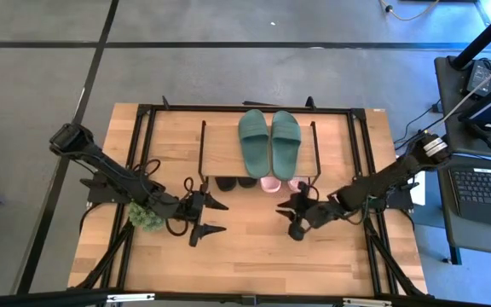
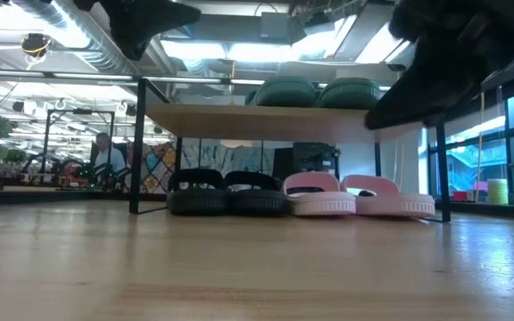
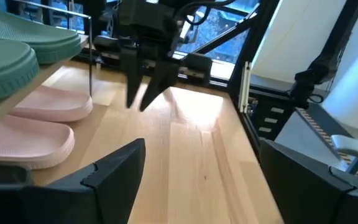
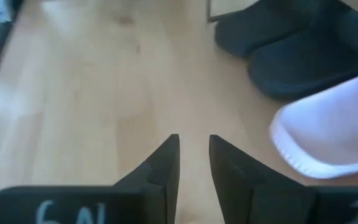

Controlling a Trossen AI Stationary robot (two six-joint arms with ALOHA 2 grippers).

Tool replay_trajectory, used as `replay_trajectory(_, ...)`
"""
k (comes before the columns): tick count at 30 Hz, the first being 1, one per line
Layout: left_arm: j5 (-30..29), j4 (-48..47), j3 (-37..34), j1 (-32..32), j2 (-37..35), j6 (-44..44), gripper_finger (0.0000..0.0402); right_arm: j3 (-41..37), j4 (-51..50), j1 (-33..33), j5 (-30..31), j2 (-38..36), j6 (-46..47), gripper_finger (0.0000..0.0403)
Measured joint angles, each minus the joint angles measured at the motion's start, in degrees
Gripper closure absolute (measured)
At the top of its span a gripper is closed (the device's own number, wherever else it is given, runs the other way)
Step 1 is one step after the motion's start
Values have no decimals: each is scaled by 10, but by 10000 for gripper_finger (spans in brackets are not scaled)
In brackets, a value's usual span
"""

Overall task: Pick and place slides into the shelf
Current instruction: Return to Home Position

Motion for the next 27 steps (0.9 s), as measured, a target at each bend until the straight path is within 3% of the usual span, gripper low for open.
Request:
replay_trajectory(8, 0, 9, 0, -26, -23, -8, 95, 0, -30, 55, -15, -67, 13, 314)
replay_trajectory(15, -34, -11, 0, -34, -118, 93, 95, 0, -118, 62, 9, -212, -83, 314)
replay_trajectory(18, -37, -70, 0, -8, -164, 108, 95, 0, -128, 44, 56, -257, -115, 314)
replay_trajectory(22, -31, -101, -25, 51, -223, 113, 95, 0, -133, -6, 58, -300, -181, 314)
replay_trajectory(27, 67, -92, -111, 156, -332, 109, 95, 0, -162, -95, 10, -352, -254, 314)
